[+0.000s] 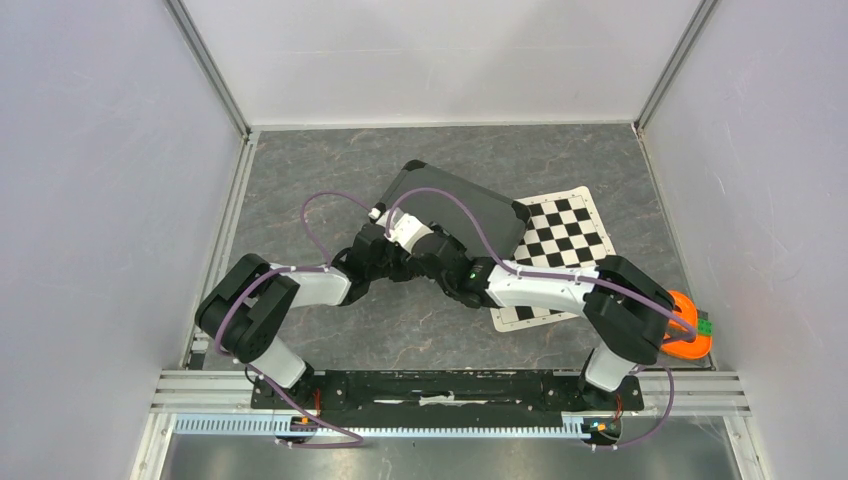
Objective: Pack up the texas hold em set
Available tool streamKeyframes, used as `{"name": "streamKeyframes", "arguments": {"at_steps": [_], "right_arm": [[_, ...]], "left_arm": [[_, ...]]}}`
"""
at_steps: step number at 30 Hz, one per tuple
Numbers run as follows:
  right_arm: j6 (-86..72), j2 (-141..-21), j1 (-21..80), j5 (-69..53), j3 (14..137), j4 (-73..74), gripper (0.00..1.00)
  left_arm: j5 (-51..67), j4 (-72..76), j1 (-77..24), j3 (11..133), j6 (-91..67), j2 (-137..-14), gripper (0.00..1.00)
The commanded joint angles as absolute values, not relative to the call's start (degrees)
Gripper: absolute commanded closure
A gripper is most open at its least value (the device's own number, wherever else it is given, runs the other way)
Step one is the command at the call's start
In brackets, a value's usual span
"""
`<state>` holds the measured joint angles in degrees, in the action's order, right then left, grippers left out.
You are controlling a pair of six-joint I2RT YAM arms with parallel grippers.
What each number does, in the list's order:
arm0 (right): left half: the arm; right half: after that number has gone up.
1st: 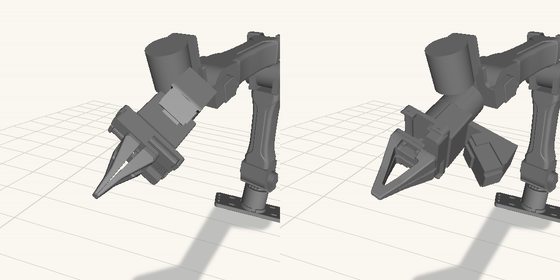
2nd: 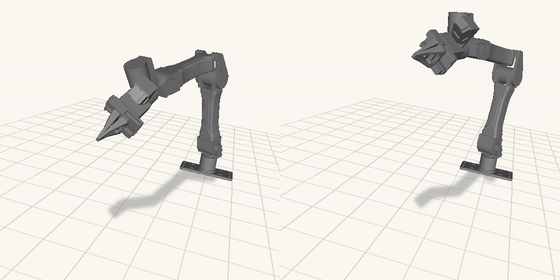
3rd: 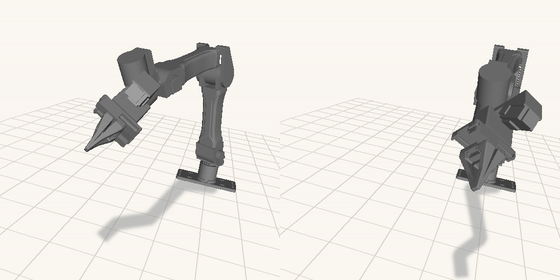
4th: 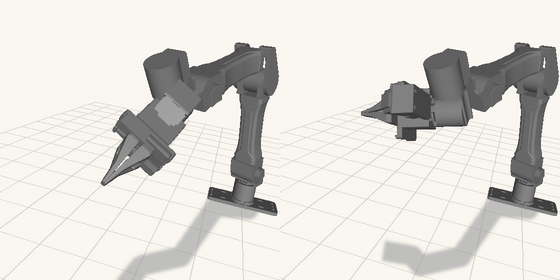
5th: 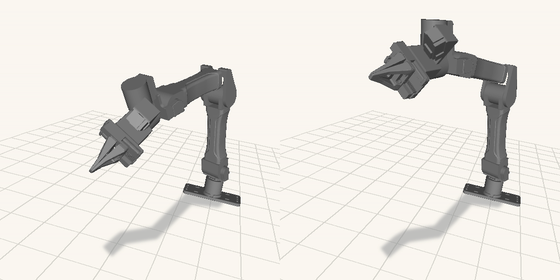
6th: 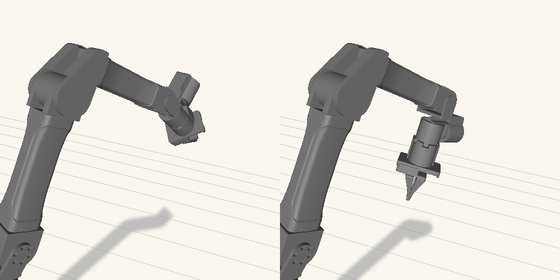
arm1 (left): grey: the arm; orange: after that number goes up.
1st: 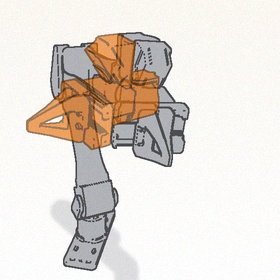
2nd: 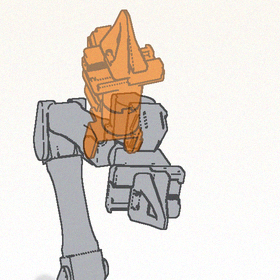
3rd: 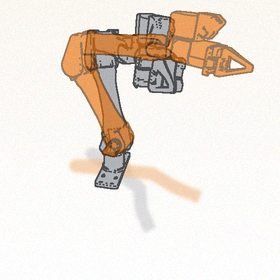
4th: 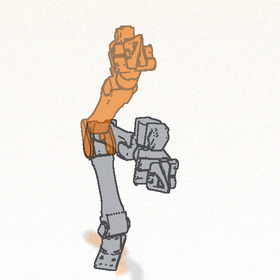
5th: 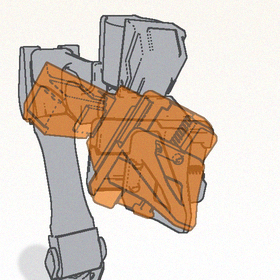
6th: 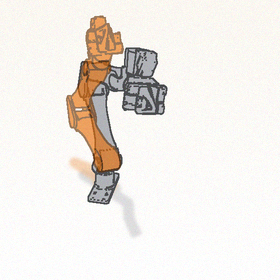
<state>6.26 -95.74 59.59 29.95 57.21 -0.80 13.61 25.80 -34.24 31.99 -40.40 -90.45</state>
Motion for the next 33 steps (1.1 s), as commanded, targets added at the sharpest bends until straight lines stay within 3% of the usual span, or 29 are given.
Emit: {"name": "streamKeyframes", "arguments": {"at_steps": [1, 21, 33], "right_arm": [[4.5, -100.3, 59.6, 27.7, 55.0, 3.5, 0.37], [5.0, -100.2, 61.0, 32.5, 49.4, 0.5, 0.3], [6.1, -100.1, 60.3, 32.1, 49.5, -0.9, 0.33]], "left_arm": [[12.9, 28.0, -34.2, 32.7, -38.1, -89.6, 0.98], [10.3, 35.7, -33.9, 28.9, -42.4, -86.6, 0.98], [10.6, 40.6, -33.3, 27.4, -45.6, -89.0, 0.98]]}}
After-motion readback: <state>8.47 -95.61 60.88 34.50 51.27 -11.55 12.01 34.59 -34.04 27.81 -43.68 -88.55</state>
